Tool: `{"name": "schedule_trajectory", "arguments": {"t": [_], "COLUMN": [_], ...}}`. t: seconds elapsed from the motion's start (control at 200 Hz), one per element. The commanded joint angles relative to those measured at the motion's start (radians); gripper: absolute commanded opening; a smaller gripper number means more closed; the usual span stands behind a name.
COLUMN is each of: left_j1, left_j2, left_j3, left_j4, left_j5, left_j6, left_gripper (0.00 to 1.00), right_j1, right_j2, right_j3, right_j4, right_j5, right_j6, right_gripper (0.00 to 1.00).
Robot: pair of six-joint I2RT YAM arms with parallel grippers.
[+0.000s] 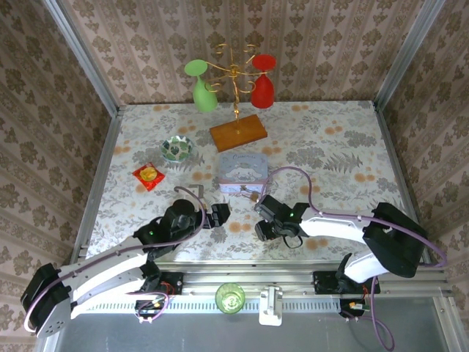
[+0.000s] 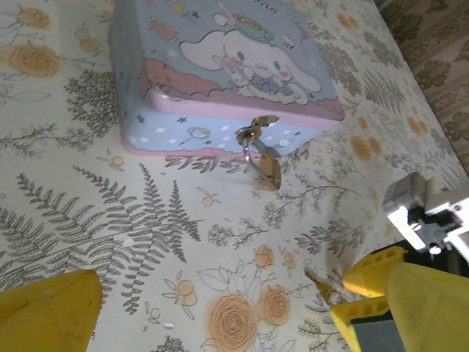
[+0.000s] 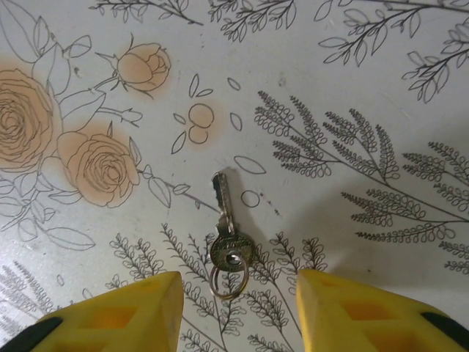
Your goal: Unlock the padlock with the key
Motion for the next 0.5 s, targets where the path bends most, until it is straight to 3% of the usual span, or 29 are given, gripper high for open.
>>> {"name": "schedule_trajectory", "arguments": {"t": [0.0,0.325,0.495], "left_j1": [-0.008,-0.008,-0.008], "left_j2": [-0.001,-0.01,-0.017], "left_j3": [-0.02,-0.052,-0.059], "left_j4": [0.03,0.036,0.04], "left_j5": [-0.036,-0.057,-0.057], "left_j6": [-0.04,-0.064,-0.067], "left_gripper": [1.0,1.0,1.0], "right_j1": [0.012,0.062,0.08], "right_j2": [0.015,0.081,0.105], "right_j3": [0.026,0.043,0.051], "right_j4": [0.028,0.031,0.013], "right_j5": [0.041,0.097,0.124], "right_j6": [0.016,0.047,0.078], "right_gripper": [0.44,0.36,0.27]}}
